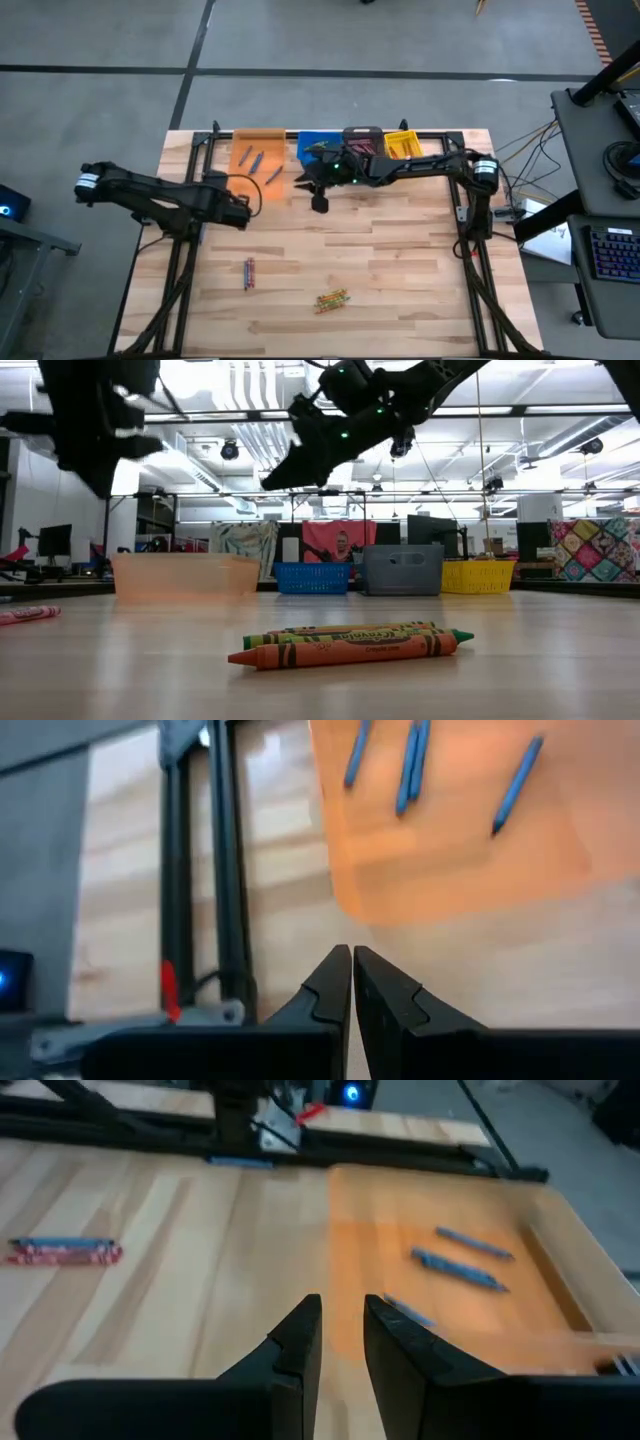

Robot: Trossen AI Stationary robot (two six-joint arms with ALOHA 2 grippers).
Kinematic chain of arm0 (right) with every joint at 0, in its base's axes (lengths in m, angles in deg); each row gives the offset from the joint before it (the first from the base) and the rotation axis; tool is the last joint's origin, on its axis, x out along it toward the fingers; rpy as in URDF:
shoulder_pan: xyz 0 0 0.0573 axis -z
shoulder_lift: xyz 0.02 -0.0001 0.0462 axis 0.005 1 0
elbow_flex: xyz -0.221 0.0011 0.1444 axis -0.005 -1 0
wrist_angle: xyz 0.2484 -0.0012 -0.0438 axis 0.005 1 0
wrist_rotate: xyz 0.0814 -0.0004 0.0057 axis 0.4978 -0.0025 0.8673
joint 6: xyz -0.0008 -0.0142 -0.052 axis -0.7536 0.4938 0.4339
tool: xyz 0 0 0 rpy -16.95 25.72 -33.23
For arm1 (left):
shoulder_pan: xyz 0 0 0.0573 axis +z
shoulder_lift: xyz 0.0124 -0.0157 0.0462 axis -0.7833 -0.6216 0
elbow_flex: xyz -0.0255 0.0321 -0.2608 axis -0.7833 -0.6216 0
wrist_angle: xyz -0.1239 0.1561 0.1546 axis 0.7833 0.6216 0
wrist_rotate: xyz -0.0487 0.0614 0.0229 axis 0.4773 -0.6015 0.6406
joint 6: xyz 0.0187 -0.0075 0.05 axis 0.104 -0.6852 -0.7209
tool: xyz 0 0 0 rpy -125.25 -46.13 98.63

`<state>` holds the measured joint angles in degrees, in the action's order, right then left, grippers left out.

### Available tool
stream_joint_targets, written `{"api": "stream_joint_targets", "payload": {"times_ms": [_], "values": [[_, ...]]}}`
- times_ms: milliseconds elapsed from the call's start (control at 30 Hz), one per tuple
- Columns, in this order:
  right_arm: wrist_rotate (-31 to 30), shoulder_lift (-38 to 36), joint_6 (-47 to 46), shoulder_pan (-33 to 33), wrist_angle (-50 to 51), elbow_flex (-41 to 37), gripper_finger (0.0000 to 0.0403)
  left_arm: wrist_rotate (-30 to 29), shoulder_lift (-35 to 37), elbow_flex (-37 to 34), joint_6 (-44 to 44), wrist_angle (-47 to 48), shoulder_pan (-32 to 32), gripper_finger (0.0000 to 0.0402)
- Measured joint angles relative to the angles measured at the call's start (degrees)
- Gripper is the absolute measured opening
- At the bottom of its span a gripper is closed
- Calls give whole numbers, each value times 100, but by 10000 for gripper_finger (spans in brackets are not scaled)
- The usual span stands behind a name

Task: Sort crayons
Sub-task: Put the blue crayon into the orange bin

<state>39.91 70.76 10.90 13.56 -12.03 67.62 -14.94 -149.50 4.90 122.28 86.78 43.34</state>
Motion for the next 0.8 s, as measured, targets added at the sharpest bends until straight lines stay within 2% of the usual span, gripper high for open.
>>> {"api": "stream_joint_targets", "payload": {"times_ms": [100, 300, 400, 500, 800], "values": [[17, 237, 23, -67, -182, 264, 68, -229, 159, 457, 29, 505, -1, 0], [39, 857, 43, -201, -325, 1082, 68, -949, 688, 1084, -579, 471, 0, 0], [55, 1252, 28, -297, -704, 1585, 68, -1192, 935, 1378, -914, 466, 0, 0], [52, 1740, -103, -372, -967, 2138, 68, -1364, 1132, 1696, -1240, 467, 0, 0], [62, 3070, -356, -558, -758, 4023, 68, -1639, 1433, 2506, -2045, 463, 0, 0]]}}
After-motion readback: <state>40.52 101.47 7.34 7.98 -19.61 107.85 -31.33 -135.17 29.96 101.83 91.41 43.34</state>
